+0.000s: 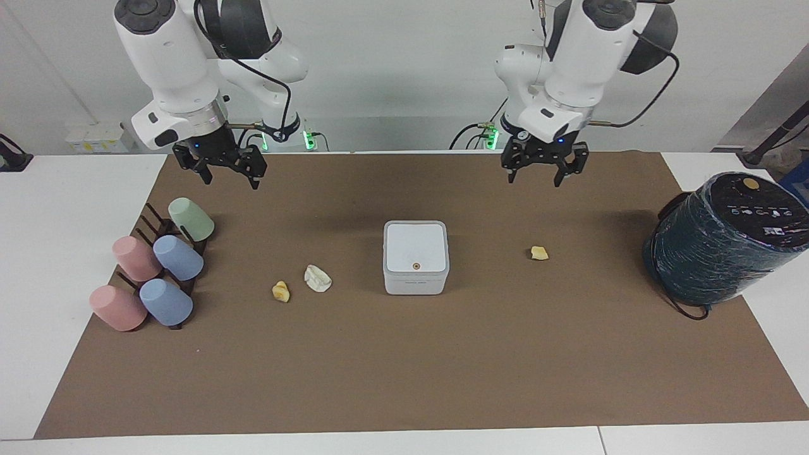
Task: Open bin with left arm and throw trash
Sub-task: 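Reach the left gripper over to the white bin lid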
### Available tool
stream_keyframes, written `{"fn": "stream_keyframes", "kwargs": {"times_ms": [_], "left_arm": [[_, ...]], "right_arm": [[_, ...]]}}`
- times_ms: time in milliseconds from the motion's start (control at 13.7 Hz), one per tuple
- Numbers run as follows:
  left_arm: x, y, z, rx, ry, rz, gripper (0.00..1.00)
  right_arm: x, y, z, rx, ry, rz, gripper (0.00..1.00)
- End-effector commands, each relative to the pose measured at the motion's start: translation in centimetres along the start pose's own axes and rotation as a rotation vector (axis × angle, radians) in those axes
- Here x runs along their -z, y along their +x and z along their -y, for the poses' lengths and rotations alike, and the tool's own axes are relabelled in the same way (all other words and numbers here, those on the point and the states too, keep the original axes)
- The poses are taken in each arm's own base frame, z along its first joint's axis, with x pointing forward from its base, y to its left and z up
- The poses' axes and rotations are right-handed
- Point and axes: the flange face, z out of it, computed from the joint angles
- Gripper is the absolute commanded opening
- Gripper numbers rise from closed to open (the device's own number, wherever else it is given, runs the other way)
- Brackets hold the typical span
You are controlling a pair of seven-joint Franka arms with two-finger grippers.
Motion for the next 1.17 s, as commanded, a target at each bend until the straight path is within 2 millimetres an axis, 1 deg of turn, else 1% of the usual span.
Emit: {"fn": "stream_keyframes", "kwargs": {"times_ms": [0,73,146,292,365,438,512,585,804,950,1023,1096], "left_arm": [[-0.8,-1.6,-4.4,0.122,-0.042,-0.081,1.0],[-1.5,-1.7,-6.2,0.16,-0.084,-0.104,1.0],[-2.4,-1.6,-7.5,0.209,-0.127,-0.125,1.0],[-5.6,-1.1,-11.1,0.248,-0.167,-0.143,1.0],[-7.1,-0.6,-12.2,0.277,-0.191,-0.161,1.0],[-8.0,-0.2,-12.9,0.311,-0.212,-0.176,0.93],[-9.0,0.3,-13.3,0.332,-0.224,-0.185,0.78],[-9.4,0.6,-13.6,0.342,-0.241,-0.199,0.62],[-9.9,0.8,-13.6,0.354,-0.263,-0.207,0.24],[-10.4,0.9,-13.6,0.356,-0.285,-0.237,0.13],[-10.8,0.8,-13.6,0.357,-0.293,-0.244,0.1],[-11.7,0.8,-13.6,0.357,-0.293,-0.247,0.08]], "right_arm": [[0.2,-0.6,-0.5,0.017,0.001,0.0,1.0],[0.2,-0.6,-0.5,0.017,0.001,0.0,1.0],[0.2,-0.6,-0.5,0.017,0.001,0.0,1.0],[0.1,-0.6,-0.5,0.017,0.001,0.001,1.0],[0.2,-0.6,-0.5,0.017,0.001,0.0,1.0],[0.2,-0.6,-0.5,0.017,0.001,0.0,1.0],[0.1,-0.6,-0.5,0.016,0.001,0.001,1.0],[0.2,-0.6,-0.5,0.017,0.001,0.0,1.0],[0.2,-0.6,-0.5,0.017,0.001,0.0,1.0],[0.2,-0.6,-0.5,0.017,0.001,0.0,1.0],[0.1,-0.6,-0.5,0.016,0.001,0.001,1.0],[0.2,-0.6,-0.5,0.017,0.001,0.0,1.0]]}}
